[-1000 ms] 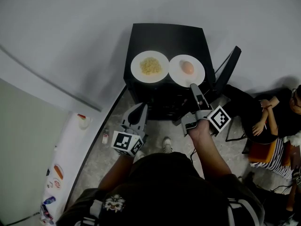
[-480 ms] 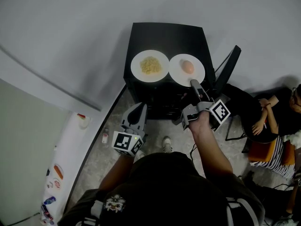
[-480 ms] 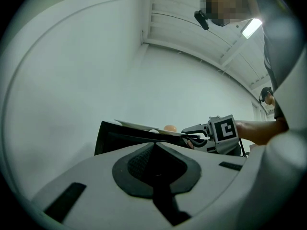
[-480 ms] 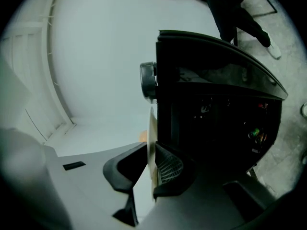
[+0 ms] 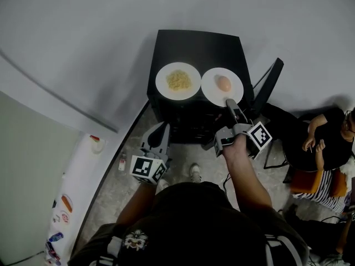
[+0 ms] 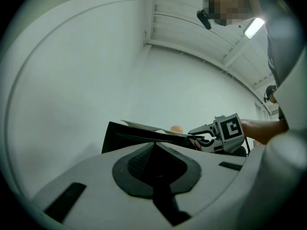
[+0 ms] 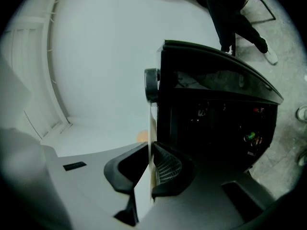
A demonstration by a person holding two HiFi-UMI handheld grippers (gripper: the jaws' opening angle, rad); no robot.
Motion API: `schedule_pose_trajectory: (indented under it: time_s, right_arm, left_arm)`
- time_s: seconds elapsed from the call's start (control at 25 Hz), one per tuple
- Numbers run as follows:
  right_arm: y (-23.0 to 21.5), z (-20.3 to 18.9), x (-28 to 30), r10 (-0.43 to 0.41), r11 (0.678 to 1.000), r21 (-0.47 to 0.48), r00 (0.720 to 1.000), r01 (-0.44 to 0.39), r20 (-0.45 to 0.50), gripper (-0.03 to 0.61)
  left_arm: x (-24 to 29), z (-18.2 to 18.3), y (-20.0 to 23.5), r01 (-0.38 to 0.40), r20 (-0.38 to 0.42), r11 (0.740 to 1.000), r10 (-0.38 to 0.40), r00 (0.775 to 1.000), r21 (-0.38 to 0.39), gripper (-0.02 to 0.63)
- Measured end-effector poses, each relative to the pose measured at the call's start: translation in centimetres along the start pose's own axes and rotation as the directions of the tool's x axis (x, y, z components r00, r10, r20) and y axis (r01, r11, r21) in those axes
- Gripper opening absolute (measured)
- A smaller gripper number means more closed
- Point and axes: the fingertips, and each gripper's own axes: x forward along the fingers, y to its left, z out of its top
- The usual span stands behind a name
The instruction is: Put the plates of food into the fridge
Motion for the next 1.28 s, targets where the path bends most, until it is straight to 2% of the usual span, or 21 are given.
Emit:
schedule_pose_trajectory:
  time_s: [0.28, 0.48, 0.76, 1.12, 1.28]
  right_arm:
    - [-0.4, 0.3, -0.5, -0.015, 1.0, -0.011, 1.0, 0.016, 0.014, 0.041]
    - [-1.0, 0.3, -0.1, -0.017, 1.0, -0.014, 1.0, 0.017, -0.016, 0.041]
    - [0.8, -2.5, -6.6, 0.021, 0.999, -0.041, 0.998, -0.024, -0.059, 0.041]
    - [-2.1, -4.2, -10.1, -0.001, 0.998, -0.056, 0.997, -0.004, -0.077, 0.041]
    - [-4.7, -5.4, -11.5, -0.028, 0.999, -0.047, 0.997, 0.025, -0.075, 0.04]
  left_arm:
    - [1.1, -0.6, 1.7, -0.008, -0.019, 1.0, 0.008, 1.0, -0.02, 0.026]
    - [3.3, -1.7, 2.6, -0.003, -0.04, 1.0, 0.002, 0.999, -0.027, 0.026]
    - [0.1, -0.2, 0.4, 0.019, -0.02, 1.0, -0.019, 1.0, -0.014, 0.026]
    - [-0.4, -2.0, -0.1, 0.07, -0.052, 0.998, -0.069, 0.996, 0.012, 0.026]
    - [-1.4, -3.3, -0.4, 0.085, -0.103, 0.996, -0.085, 0.991, 0.002, 0.026]
